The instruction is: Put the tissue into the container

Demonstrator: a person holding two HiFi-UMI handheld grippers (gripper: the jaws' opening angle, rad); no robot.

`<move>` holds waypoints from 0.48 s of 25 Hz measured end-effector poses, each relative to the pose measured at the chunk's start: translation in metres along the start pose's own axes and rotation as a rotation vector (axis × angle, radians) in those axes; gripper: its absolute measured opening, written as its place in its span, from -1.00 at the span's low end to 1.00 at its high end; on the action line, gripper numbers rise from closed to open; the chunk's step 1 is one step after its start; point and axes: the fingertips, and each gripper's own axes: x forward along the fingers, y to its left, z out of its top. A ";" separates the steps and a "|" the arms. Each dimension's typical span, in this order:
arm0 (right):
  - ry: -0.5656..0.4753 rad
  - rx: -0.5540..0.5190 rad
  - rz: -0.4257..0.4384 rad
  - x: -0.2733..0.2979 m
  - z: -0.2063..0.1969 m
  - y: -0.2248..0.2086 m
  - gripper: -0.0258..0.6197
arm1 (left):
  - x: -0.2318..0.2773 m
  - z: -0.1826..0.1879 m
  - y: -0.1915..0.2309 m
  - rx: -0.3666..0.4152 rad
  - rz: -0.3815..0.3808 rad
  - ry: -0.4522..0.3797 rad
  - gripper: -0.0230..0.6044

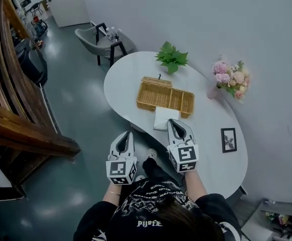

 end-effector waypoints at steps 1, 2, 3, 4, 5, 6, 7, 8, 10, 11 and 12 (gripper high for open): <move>0.000 0.007 0.003 0.007 0.002 -0.003 -0.85 | 0.006 0.001 0.003 -0.001 0.006 0.004 -0.85; 0.000 0.012 0.005 0.014 0.003 -0.007 -0.85 | 0.013 0.002 0.006 -0.002 0.011 0.008 -0.85; 0.002 0.014 0.006 0.021 0.003 -0.011 -0.85 | 0.019 0.003 0.009 -0.003 0.015 0.012 -0.85; 0.003 0.013 0.008 0.027 0.004 -0.014 -0.85 | 0.026 0.004 0.011 -0.003 0.017 0.016 -0.85; 0.005 0.012 0.010 0.034 0.006 -0.018 -0.85 | 0.034 0.006 0.012 -0.002 0.019 0.019 -0.85; 0.006 0.013 0.012 0.041 0.007 -0.022 -0.85 | 0.041 0.009 0.014 -0.001 0.021 0.020 -0.85; 0.006 0.015 0.015 0.048 0.009 -0.026 -0.85 | 0.047 0.011 0.015 0.000 0.021 0.021 -0.85; 0.006 0.018 0.018 0.054 0.010 -0.029 -0.85 | 0.054 0.014 0.015 0.002 0.022 0.021 -0.85; 0.004 0.026 0.022 0.066 0.012 -0.037 -0.85 | 0.068 0.018 0.016 0.010 0.022 0.023 -0.85; 0.002 0.031 0.023 0.072 0.013 -0.041 -0.85 | 0.075 0.021 0.016 0.015 0.021 0.025 -0.85; -0.002 0.036 0.025 0.078 0.014 -0.045 -0.85 | 0.083 0.023 0.016 0.020 0.021 0.028 -0.85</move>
